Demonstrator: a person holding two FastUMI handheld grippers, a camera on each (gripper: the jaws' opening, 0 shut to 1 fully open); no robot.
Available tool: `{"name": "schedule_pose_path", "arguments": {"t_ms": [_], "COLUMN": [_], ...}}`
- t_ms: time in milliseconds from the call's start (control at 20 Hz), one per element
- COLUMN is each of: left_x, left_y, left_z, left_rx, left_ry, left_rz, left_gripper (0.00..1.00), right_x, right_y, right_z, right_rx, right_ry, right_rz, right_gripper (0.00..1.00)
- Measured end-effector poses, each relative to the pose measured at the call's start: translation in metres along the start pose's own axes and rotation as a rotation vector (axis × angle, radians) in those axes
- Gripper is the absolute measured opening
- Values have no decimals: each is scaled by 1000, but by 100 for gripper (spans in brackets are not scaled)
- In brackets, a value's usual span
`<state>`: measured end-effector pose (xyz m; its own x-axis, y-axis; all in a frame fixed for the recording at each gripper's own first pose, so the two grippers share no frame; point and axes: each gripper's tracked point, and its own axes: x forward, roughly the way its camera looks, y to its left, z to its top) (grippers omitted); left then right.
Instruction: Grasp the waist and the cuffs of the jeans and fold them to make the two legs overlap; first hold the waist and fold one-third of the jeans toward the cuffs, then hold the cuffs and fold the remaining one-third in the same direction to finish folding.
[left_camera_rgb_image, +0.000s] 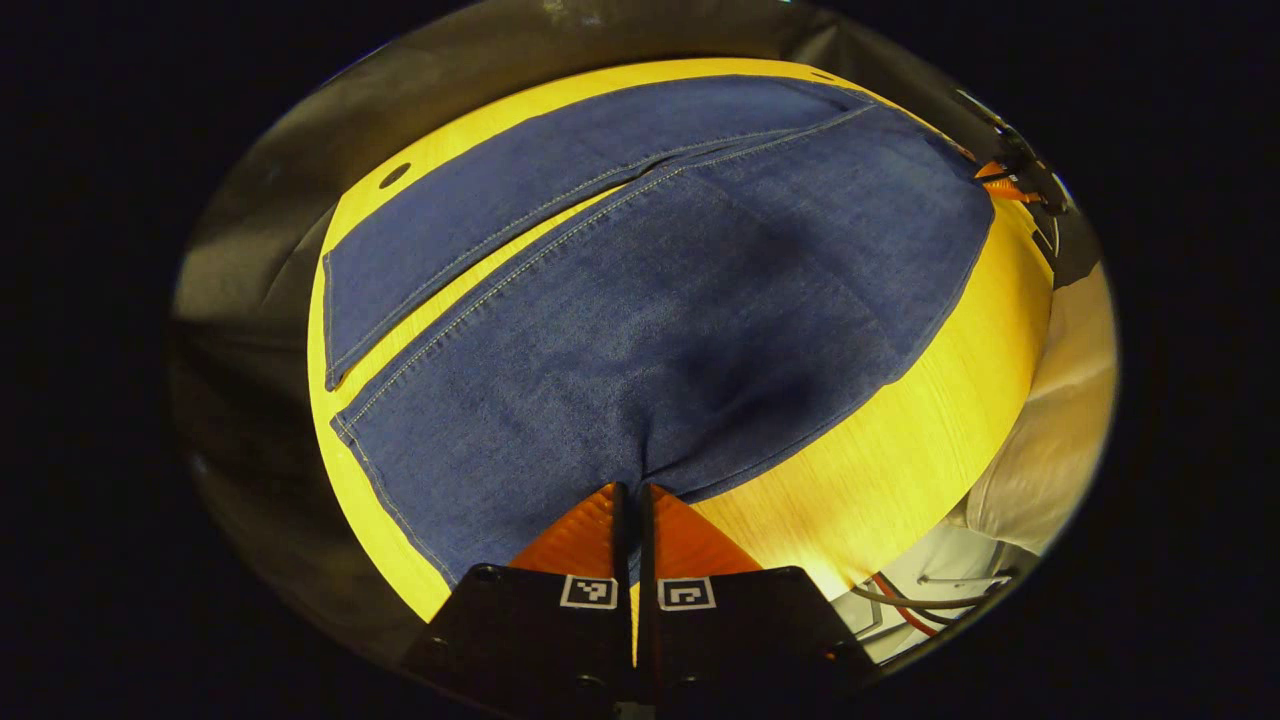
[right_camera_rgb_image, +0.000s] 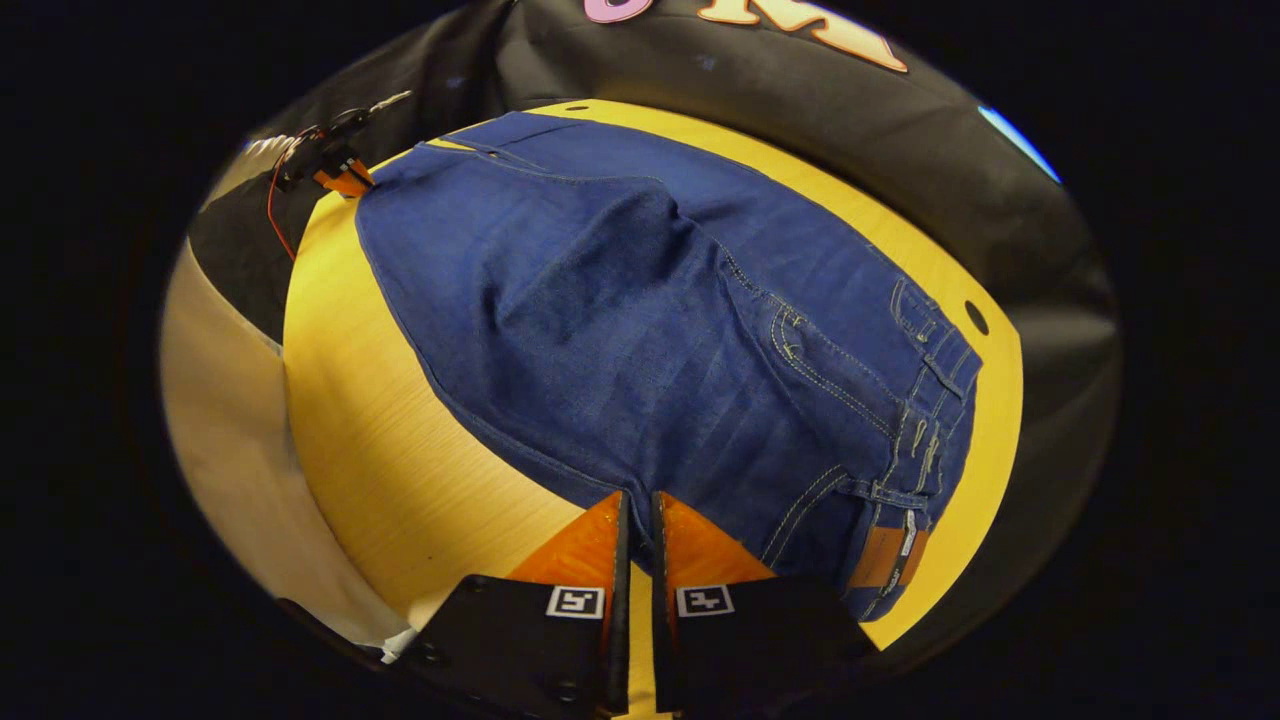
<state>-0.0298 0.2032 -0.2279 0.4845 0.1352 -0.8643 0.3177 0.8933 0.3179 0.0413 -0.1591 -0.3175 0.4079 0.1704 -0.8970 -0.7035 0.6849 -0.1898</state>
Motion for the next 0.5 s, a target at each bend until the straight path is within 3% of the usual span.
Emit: {"name": "schedule_pose_path", "arguments": {"t_ms": [200, 500], "left_x": [1, -3], "left_y": [2, 7], "left_z": [1, 6], "left_rx": [-14, -26], "left_ry": [-53, -77], "left_rz": [37, 74], "left_gripper": [0, 0], "right_x": [-1, -14], "right_y": [2, -2], "right_z": [0, 9], "right_rx": [99, 98], "right_ry": [51, 43], "right_rz": [-48, -187], "right_gripper": [5, 3]}}
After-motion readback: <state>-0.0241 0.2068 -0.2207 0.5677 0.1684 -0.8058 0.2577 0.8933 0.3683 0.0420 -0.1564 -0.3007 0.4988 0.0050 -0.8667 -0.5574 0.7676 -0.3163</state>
